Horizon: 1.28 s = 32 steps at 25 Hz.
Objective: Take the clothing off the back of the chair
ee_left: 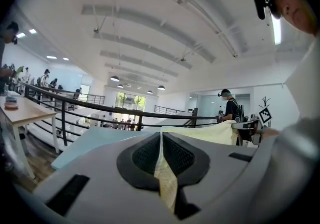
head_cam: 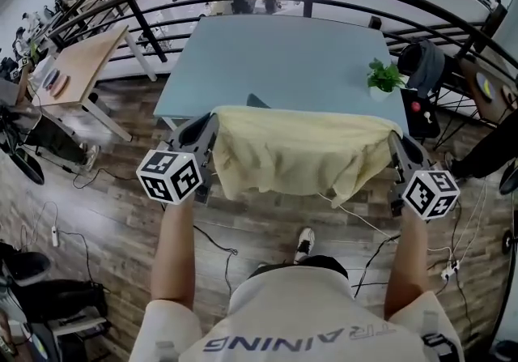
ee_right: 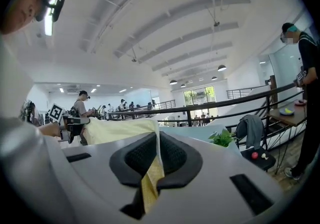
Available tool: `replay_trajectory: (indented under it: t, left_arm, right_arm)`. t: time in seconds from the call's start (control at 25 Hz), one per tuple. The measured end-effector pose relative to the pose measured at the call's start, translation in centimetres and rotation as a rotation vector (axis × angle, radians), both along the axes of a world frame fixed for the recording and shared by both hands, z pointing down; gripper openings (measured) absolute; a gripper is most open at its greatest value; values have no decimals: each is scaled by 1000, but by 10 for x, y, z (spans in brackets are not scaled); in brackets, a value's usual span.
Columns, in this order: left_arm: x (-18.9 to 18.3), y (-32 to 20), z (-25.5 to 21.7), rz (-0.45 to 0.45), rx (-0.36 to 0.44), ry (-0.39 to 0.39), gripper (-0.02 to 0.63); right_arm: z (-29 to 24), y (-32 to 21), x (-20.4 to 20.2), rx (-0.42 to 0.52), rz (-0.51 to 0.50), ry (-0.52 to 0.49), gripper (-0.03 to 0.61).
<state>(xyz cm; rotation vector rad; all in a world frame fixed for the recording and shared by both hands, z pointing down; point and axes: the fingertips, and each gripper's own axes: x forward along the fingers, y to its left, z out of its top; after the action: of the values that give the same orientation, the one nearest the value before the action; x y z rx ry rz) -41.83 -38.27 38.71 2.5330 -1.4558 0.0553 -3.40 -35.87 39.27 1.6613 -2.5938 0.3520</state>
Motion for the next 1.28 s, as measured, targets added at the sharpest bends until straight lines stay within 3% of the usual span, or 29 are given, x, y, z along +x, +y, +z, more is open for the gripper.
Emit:
replay_trajectory:
  t: [0.72, 1.28]
  left_arm:
    - [-7, 151, -19, -92, 128, 34, 43]
    - [5, 165, -21, -79, 134, 66, 43]
  right_arm:
    - [-11, 130, -9, 127, 55, 9, 29]
    - [-16, 152, 4, 150, 103, -6, 29]
